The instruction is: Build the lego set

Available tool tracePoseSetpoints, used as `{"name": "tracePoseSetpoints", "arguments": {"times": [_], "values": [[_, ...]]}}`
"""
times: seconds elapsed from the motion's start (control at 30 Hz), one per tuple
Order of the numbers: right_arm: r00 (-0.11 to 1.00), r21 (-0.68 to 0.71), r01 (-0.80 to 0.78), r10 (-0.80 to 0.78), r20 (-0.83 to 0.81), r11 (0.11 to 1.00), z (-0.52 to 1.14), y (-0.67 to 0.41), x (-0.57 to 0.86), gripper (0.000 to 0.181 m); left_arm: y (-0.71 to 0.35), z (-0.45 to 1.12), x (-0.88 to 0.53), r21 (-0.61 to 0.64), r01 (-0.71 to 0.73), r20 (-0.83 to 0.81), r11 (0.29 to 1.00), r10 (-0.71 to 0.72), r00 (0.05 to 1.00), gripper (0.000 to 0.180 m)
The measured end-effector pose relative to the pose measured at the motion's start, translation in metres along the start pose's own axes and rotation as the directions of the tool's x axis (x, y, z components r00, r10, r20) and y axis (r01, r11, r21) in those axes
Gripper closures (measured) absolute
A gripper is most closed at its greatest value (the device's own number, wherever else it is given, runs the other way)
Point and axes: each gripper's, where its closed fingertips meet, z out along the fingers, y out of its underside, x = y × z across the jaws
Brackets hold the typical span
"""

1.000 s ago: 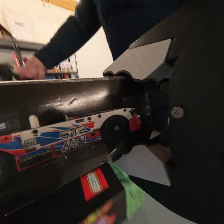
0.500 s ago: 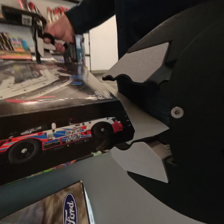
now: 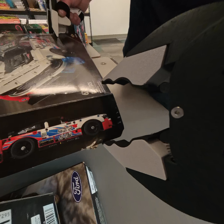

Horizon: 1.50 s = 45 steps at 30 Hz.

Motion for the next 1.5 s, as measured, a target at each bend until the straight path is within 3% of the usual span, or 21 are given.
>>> {"name": "tracePoseSetpoints", "arguments": {"times": [0.1,0.33,0.4,0.47,0.63,0.73,0.83,0.93,1.0,1.07,1.17,1.33,1.43,1.5], "values": [[1.000,-0.019,0.010,-0.011,-0.015,1.000,-0.001,0.000,-0.002,0.111,0.005,-0.004,0.000,-0.084,-0.008,-0.036,0.996,0.005,0.999,0.090],[0.996,0.190,0.090,-0.088,-0.021,0.978,-0.066,-0.039,-0.041,0.109,-0.025,-0.063,0.011,0.067,-0.085,0.036,0.994,0.082,0.996,0.106],[0.992,0.246,0.129,-0.123,-0.038,0.961,-0.101,-0.052,-0.048,0.102,-0.045,-0.078,0.027,0.137,-0.176,0.101,0.975,0.163,0.981,0.113],[0.984,0.348,0.178,-0.166,-0.065,0.920,-0.149,-0.070,-0.052,0.107,-0.068,-0.082,0.055,0.167,-0.283,0.132,0.944,0.263,0.956,0.113],[0.981,0.539,0.187,-0.128,-0.145,0.821,-0.282,-0.090,-0.001,0.106,-0.122,-0.033,0.176,0.226,-0.398,-0.022,0.889,0.413,0.911,0.108],[0.970,0.551,0.193,-0.073,-0.233,0.812,-0.335,-0.083,0.071,0.102,-0.142,0.028,0.251,0.199,-0.475,-0.107,0.857,0.501,0.859,0.107],[0.970,0.518,0.123,0.008,-0.243,0.846,-0.351,-0.073,0.163,0.086,-0.165,0.106,0.318,0.174,-0.511,-0.197,0.842,0.538,0.820,0.106],[0.974,0.457,0.071,0.038,-0.225,0.886,-0.334,-0.072,0.253,0.088,-0.187,0.195,0.375,0.122,-0.567,-0.249,0.814,0.578,0.777,0.107],[0.969,0.373,0.103,-0.009,-0.246,0.922,-0.307,-0.078,0.301,0.085,-0.196,0.259,0.398,0.041,-0.608,-0.263,0.793,0.595,0.759,0.101],[0.966,0.292,0.125,-0.050,-0.254,0.948,-0.273,-0.089,0.339,0.085,-0.208,0.310,0.430,0.045,-0.573,-0.325,0.818,0.555,0.766,0.107],[0.937,0.171,0.210,-0.148,-0.318,0.963,-0.218,-0.116,0.383,0.082,-0.219,0.375,0.455,-0.019,-0.534,-0.353,0.845,0.494,0.795,0.101],[0.888,0.009,0.333,-0.310,-0.338,0.943,-0.124,-0.138,0.411,0.100,-0.247,0.437,0.465,-0.075,-0.510,-0.328,0.857,0.462,0.824,0.099],[0.862,-0.126,0.367,-0.388,-0.324,0.921,-0.089,-0.117,0.421,0.108,-0.267,0.453,0.452,-0.120,-0.563,-0.277,0.818,0.517,0.810,0.100],[0.852,-0.103,0.404,-0.415,-0.319,0.909,-0.088,-0.115,0.417,0.112,-0.285,0.462,0.445,-0.119,-0.564,-0.257,0.817,0.523,0.813,0.100]]}}
